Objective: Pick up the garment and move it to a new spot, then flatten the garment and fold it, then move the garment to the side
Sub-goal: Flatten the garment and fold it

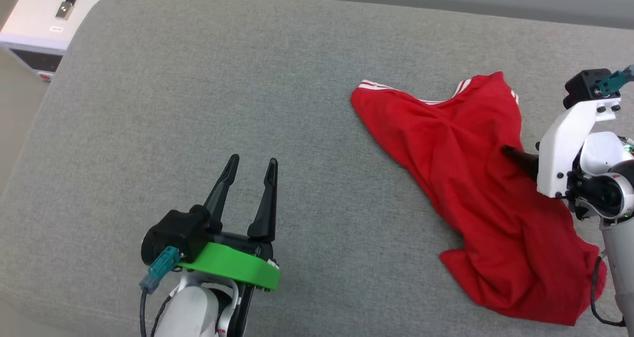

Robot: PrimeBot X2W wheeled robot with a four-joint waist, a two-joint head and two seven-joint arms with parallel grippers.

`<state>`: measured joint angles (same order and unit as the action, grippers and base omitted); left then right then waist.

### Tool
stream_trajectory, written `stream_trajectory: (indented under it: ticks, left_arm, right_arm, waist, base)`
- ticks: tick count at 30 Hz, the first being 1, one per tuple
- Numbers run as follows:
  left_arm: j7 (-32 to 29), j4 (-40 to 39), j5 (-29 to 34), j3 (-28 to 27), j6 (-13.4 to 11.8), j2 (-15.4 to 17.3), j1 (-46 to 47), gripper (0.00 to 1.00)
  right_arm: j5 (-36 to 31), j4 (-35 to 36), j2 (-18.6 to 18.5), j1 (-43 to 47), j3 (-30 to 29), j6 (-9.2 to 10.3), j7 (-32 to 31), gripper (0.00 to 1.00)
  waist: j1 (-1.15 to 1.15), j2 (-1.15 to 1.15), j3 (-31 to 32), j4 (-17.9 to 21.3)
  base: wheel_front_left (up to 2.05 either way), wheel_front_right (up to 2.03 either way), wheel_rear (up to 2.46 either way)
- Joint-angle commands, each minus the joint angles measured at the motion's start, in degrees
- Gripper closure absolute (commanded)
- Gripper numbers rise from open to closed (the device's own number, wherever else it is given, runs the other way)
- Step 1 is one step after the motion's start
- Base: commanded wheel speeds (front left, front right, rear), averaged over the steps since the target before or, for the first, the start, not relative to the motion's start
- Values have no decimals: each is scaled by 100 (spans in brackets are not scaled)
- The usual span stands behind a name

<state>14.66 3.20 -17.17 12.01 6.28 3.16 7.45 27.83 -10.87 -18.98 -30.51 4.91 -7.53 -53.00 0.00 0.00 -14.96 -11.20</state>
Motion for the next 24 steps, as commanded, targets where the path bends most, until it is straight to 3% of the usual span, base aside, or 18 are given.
stream_trajectory:
  ticks: [1, 9, 10, 11, 12, 24]
  left_arm:
    - [34, -15, -57, 25, -37, -27, 111, 0]
    - [34, -68, -116, 141, -124, -28, 197, 0]
    - [34, -71, -115, 146, -132, -28, 195, 0]
    - [34, -71, -113, 147, -137, -28, 191, 0]
    - [34, -68, -107, 147, -144, -28, 186, 0]
    - [34, 14, -25, 21, -100, -28, 151, 0]
  right_arm:
    - [-62, -99, -27, -94, 40, 4, -34, 0]
    - [-298, -666, -51, -196, 347, 4, 248, 0]
    - [-311, -715, -61, -188, 404, 4, 306, 61]
    - [-325, -735, -79, -188, 456, 4, 374, 70]
    - [-327, -758, -105, -192, 513, 4, 471, 100]
    - [-266, -683, -764, -181, 797, 4, 1248, 100]
  waist:
    - [0, 0, -297, -307]
    - [0, 0, -461, -464]
    - [0, 0, -463, -463]
    - [0, 0, -462, -458]
    - [0, 0, -451, -441]
    - [0, 0, -175, 27]
  base:
    - [0, 0, 0]
    - [0, 0, 0]
    - [0, 0, 0]
    - [0, 0, 0]
    - [0, 0, 0]
    - [0, 0, 0]
